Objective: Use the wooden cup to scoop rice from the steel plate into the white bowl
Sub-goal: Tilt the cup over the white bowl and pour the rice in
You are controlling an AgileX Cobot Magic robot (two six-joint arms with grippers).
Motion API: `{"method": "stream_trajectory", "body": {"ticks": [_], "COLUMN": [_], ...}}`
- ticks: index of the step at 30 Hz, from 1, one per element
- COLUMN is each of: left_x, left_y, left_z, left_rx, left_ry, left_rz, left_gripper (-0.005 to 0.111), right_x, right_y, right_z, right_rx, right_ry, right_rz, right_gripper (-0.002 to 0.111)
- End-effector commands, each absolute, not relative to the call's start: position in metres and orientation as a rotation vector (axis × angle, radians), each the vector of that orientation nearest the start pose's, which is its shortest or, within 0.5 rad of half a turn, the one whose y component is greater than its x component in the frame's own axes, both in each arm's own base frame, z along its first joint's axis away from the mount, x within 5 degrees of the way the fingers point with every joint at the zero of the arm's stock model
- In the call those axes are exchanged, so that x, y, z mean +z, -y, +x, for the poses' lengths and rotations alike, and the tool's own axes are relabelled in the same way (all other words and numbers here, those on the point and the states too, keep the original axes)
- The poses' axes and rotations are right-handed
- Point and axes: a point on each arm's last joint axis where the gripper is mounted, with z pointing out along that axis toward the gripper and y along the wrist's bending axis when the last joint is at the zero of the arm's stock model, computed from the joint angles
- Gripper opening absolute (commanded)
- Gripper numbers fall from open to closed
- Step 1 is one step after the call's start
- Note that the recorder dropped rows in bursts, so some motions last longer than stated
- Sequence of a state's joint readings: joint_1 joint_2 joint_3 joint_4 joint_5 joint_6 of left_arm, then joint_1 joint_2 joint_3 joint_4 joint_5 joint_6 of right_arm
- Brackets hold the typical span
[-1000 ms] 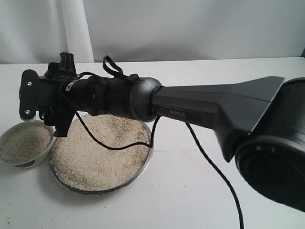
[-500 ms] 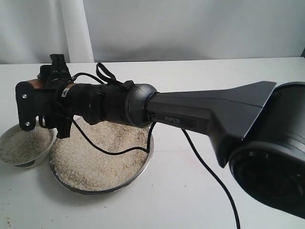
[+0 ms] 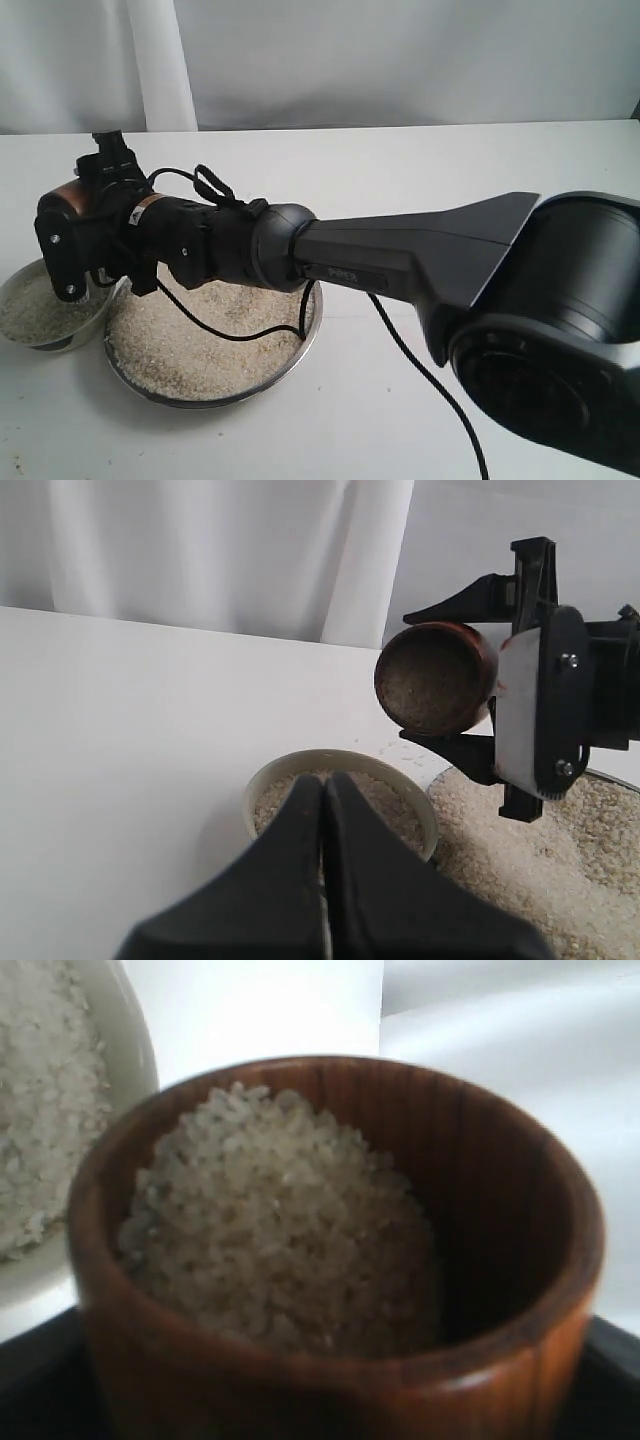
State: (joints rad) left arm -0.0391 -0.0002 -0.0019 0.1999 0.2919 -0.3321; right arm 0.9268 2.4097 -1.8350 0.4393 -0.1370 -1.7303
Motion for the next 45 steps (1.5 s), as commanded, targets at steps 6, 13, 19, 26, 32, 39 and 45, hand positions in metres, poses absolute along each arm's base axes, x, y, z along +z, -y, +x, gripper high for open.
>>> {"method": "stream_trajectory", "body": {"ticks": [6, 13, 19, 26, 32, 39, 45], "left_x": [0.188, 0.188, 0.188, 0.188, 0.188, 0.188, 0.188], "left_y": [-0.003, -0.003, -0.003, -0.003, -0.003, -0.003, -0.003], "left_z": [0.055, 0.055, 0.055, 0.055, 0.055, 0.055, 0.055], "left_rx": [-0.086, -0.086, -0.086, -0.086, -0.086, -0.086, -0.086], "left_ry": [-1.759, -1.759, -1.759, -1.759, -1.759, -1.759, -1.759], "left_rz": [-0.132, -0.132, -0.132, -0.132, -0.132, -0.132, -0.132], "left_gripper": [0.000, 0.000, 0.000, 0.000, 0.000, 0.000, 0.000], "right_x": [0.164, 0.166, 0.166, 0.157, 0.161, 0.151, 0.152], "right_y": [-0.443, -0.450, -0.450, -0.453, -0.465, -0.471, -0.475], "right_z": [0.333, 0.324, 0.324, 0.330, 0.339, 0.332, 0.328], "right_rx": [-0.433, -0.459, -0.465, -0.519, -0.512, -0.546, -0.582], "right_ry": [-0.771, -0.723, -0.720, -0.700, -0.725, -0.604, -0.568], "right_rz": [-1.732, -1.730, -1.728, -1.719, -1.659, -1.736, -1.713], "right_gripper": [0.000, 0.000, 0.000, 0.000, 0.000, 0.000, 0.000]}}
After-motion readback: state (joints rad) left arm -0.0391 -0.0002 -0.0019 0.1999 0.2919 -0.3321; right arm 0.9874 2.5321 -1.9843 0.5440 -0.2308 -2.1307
